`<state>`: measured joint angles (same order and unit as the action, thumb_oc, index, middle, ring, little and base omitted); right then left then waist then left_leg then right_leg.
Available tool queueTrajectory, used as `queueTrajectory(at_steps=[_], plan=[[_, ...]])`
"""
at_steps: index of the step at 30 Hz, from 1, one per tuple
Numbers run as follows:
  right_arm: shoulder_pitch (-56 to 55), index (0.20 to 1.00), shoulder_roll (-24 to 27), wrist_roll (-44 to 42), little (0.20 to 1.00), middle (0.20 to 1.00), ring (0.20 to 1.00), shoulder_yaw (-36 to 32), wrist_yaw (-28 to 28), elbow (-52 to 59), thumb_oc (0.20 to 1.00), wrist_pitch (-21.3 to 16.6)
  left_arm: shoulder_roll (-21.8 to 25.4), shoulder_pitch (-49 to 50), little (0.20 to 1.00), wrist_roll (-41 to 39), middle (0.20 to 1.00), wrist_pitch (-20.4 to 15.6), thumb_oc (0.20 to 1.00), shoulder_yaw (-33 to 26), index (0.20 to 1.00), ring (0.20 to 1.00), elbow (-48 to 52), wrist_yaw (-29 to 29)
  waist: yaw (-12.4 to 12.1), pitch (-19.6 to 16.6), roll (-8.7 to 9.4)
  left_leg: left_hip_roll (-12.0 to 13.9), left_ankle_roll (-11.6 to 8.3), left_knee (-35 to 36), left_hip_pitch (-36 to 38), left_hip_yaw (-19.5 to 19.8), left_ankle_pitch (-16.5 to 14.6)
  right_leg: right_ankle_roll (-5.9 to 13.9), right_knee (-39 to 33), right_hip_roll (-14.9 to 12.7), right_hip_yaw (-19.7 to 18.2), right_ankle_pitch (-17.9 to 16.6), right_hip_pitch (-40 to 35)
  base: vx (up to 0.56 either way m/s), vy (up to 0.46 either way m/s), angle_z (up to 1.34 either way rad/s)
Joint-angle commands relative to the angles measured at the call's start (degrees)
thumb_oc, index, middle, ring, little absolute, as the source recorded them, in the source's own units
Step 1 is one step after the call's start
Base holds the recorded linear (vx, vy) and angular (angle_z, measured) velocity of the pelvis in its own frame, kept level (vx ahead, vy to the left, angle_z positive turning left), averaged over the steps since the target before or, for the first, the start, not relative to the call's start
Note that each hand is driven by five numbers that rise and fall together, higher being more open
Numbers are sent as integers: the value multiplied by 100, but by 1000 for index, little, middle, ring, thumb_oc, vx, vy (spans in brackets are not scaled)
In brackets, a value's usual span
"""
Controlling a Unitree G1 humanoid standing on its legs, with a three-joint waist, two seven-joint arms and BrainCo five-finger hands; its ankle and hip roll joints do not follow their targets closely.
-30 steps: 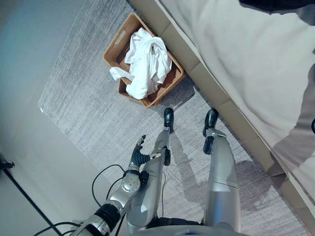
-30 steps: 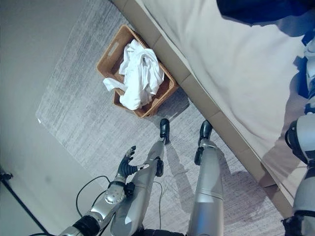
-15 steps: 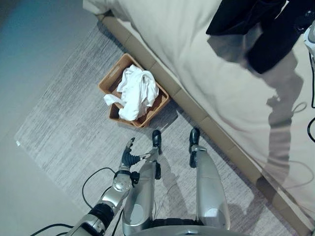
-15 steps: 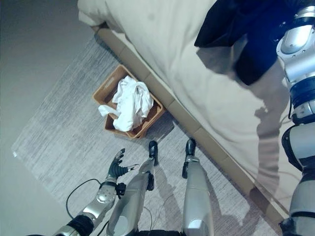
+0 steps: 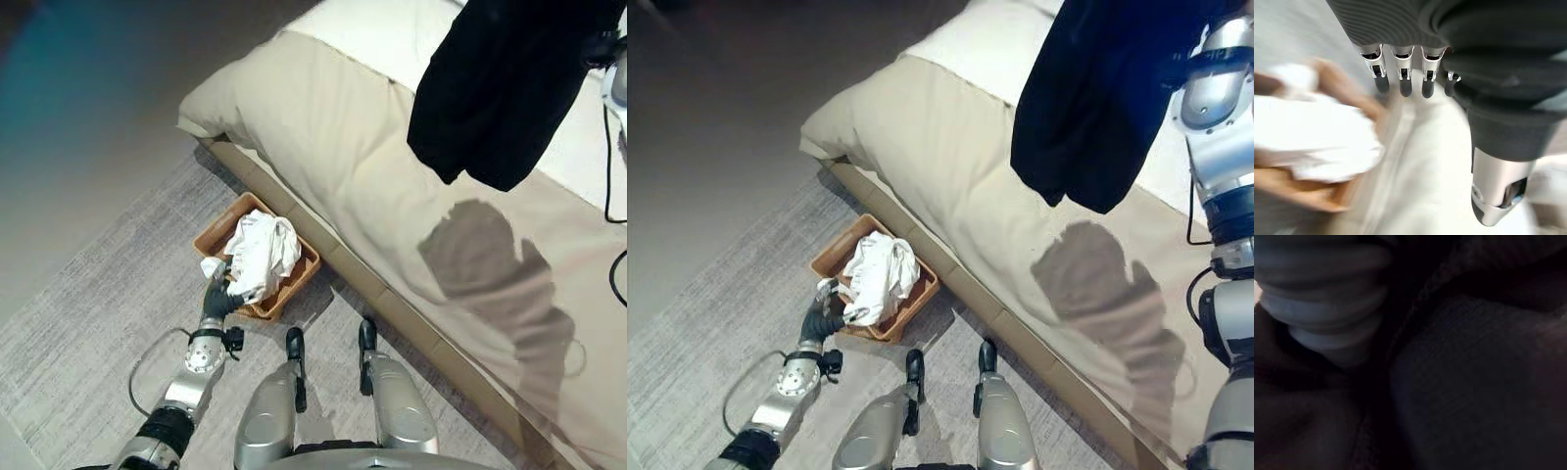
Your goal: Pick up clothes into the bucket
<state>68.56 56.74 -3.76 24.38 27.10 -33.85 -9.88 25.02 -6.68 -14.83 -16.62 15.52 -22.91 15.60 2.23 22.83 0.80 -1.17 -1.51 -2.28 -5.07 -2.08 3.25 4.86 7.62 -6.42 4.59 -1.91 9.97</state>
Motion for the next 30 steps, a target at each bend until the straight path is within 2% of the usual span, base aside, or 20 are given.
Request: queueTrajectory(at_steps=[1, 2, 4, 5, 11, 16, 24, 30], plan=[[-77, 200, 58, 27, 200, 200, 200, 48, -263, 245, 200, -179, 513, -39, 1000, -307, 1000, -262, 1000, 15, 1000, 1000, 733, -439, -54, -854, 299, -42, -73, -403, 221, 345, -683, 339, 76, -191, 268, -36, -312, 91, 32, 0], [-333, 200, -60, -3, 200, 200, 200, 53, -495, 321, 200, -135, 749, -208, 1000, -438, 1000, -223, 1000, -8, 1000, 1000, 1155, -665, -36, -1090, 333, -34, -66, -321, 328, 307, -671, 360, -78, -191, 282, -74, -457, 69, 18, 1], [-528, 200, -130, -26, 200, 200, 200, 74, -691, 370, 200, -131, 972, -416, 1000, -570, 1000, -199, 1000, 50, 1000, 1000, 1530, -847, -45, -1174, 338, -15, -66, -300, 446, 307, -719, 367, -132, -167, 282, -56, -575, 85, 5, 2], [-864, 200, -219, -40, 200, 200, 200, 53, -920, 586, 200, -97, 1165, -654, 1000, -756, 1000, -142, 1000, 98, 1000, 1000, 1943, -1069, -37, -1383, 368, 2, -63, -203, 550, 272, -703, 372, -258, -174, 295, -89, -689, 85, 3, -3], [-1771, 200, -444, -46, 200, 200, 200, 12, -1582, 1305, 200, -22, 1288, -1439, 1000, -1278, 1000, 98, 1000, 688, 1000, 1000, 2405, -1577, -45, -1718, 406, 49, -58, 24, 851, 249, -683, 371, -439, -151, 345, -85, -987, 63, -11, -4], [-2697, 200, -685, -191, 200, 200, 200, -297, -2113, 2133, 200, 54, 1422, -2353, 1000, -1068, 1000, 371, 1000, 1424, 1000, 1000, 2253, -1903, -36, -1902, 362, 75, -56, 144, 1019, 297, -651, 374, -529, -142, 423, -62, -1203, 16, -3, -1], [-3086, 200, -976, -322, 200, 200, 200, -593, -2414, 3016, 200, 14, 1190, -2729, 1000, -535, 1000, 498, 1000, 1721, 1000, 1000, 1811, -1953, -35, -1998, 346, 82, -49, 172, 1076, 300, -592, 374, -589, -151, 469, -77, -1310, 1, -3, 2], [-3141, 200, -1315, -394, 200, 200, 200, -706, -2495, 3688, 200, -106, 866, -2745, 1000, 77, 1000, 577, 1000, 1656, 1000, 1000, 1402, -1854, -29, -2024, 321, 95, -41, 185, 1128, 293, -592, 371, -625, -144, 473, -71, -1357, 0, 0, 0]])
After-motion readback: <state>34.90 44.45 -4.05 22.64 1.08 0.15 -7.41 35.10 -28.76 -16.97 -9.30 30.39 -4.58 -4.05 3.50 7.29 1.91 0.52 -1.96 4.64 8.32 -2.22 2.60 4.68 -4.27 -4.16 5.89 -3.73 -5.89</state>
